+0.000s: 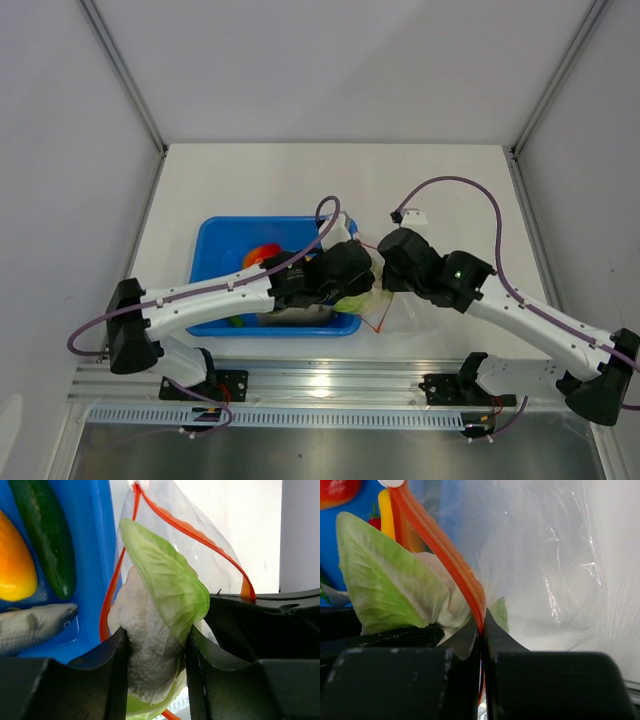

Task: Place the food in the zip-top bag and seal the zipper
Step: Place the fake vegetable in the zipper food storage bag.

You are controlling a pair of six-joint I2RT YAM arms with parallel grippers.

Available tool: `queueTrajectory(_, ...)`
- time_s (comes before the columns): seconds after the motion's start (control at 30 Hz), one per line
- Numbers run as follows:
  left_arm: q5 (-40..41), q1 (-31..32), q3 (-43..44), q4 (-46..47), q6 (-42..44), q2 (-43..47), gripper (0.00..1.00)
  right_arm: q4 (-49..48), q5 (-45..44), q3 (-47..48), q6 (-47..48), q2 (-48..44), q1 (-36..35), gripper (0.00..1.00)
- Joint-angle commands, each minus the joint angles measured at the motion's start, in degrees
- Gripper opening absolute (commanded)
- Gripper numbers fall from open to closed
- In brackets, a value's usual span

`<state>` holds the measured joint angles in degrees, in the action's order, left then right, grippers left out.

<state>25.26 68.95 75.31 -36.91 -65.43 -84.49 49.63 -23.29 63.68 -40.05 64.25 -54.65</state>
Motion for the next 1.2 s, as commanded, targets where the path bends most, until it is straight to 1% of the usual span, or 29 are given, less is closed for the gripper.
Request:
queueTrajectory(0.0,-3.0,1.0,-3.8,14.5,5.9,4.5,0.09,-2.7,1.5,2.5,-0.9,-0.6,-0.5,0.0)
queueTrajectory(0.03,-3.8,1.0,-4.6,16.6,7.0,4.5,0.09,-2.7,1.3,2.5,-1.0,-0.8,-0.5,0.0)
queueTrajectory(0.07,-4.8,1.0,-5.6,18.3,7.6,5.2,0.12,-2.4,1.1,2.6,-1.0,-0.9,-0.5,0.0)
queueTrajectory(0.13,-6.9,1.0,-7.4,21.5,8.2,5.4,0.14,-1.9,1.0,2.6,-1.3,-1.1,-0.5,0.0)
queueTrajectory(0.2,-7.3,1.0,-7.0,21.2,8.3,4.6,0.13,-1.6,0.8,2.7,-1.7,-1.2,-0.5,0.0)
queueTrajectory(0.3,-7.1,1.0,-6.2,20.3,7.9,4.2,0.06,-1.5,0.8,2.5,-2.1,-1.5,-0.2,0.0)
queueTrajectory(0.33,-6.3,1.1,-6.0,18.7,6.9,4.3,0.01,-1.4,0.9,2.4,-2.3,-1.5,0.0,0.0)
queueTrajectory(0.43,-4.0,1.3,-3.9,14.6,2.2,5.0,0.01,-1.4,0.6,2.0,-2.7,-1.5,0.1,0.0)
queueTrajectory(0.47,-2.9,1.6,-1.9,10.6,0.8,5.3,0.0,-1.5,0.4,1.9,-2.8,-1.7,0.1,0.0)
queueTrajectory(0.53,0.1,2.9,1.1,4.7,-7.0,5.1,0.01,-1.9,0.1,1.8,-3.1,-1.7,0.1,0.0)
queueTrajectory(0.57,0.1,2.9,2.2,1.3,-10.4,4.7,0.01,-1.9,0.1,1.7,-3.3,-1.7,0.1,0.0)
queueTrajectory(0.6,0.0,3.0,4.5,-5.3,-16.5,4.2,0.01,-2.2,0.2,1.6,-3.4,-1.4,0.1,0.0)
queueTrajectory(0.67,-0.2,3.0,7.6,-10.0,-20.7,2.6,0.02,-3.0,1.1,1.3,-3.4,-1.1,-0.1,0.0)
queueTrajectory(0.7,0.1,2.9,10.9,-14.0,-23.3,2.1,0.04,-3.3,1.3,1.1,-3.4,-0.8,-0.4,0.0)
queueTrajectory(0.8,2.3,2.9,15.3,-18.6,-24.8,0.0,0.08,-3.8,1.1,0.6,-3.5,-0.7,-1.2,0.0)
queueTrajectory(0.83,2.2,2.7,16.4,-18.3,-23.8,-0.9,0.11,-4.0,1.7,0.4,-3.4,-1.0,-1.3,0.0)
queueTrajectory(0.97,-2.2,1.4,17.4,-17.0,-21.0,-3.6,0.14,-4.6,2.5,0.4,-2.7,-2.4,-1.5,0.0)
queueTrajectory(1.03,-2.3,1.3,17.3,-16.4,-20.1,-4.5,0.18,-3.8,2.0,0.7,-2.5,-2.8,-1.4,0.0)
queueTrajectory(1.07,-2.2,1.2,17.1,-15.8,-18.7,-5.7,0.22,-3.9,2.4,0.7,-2.2,-2.9,-1.4,0.0)
queueTrajectory(1.17,-2.3,1.0,18.2,-17.1,-17.2,-8.0,0.31,-5.0,4.3,0.7,-1.9,-3.0,-1.3,0.0)
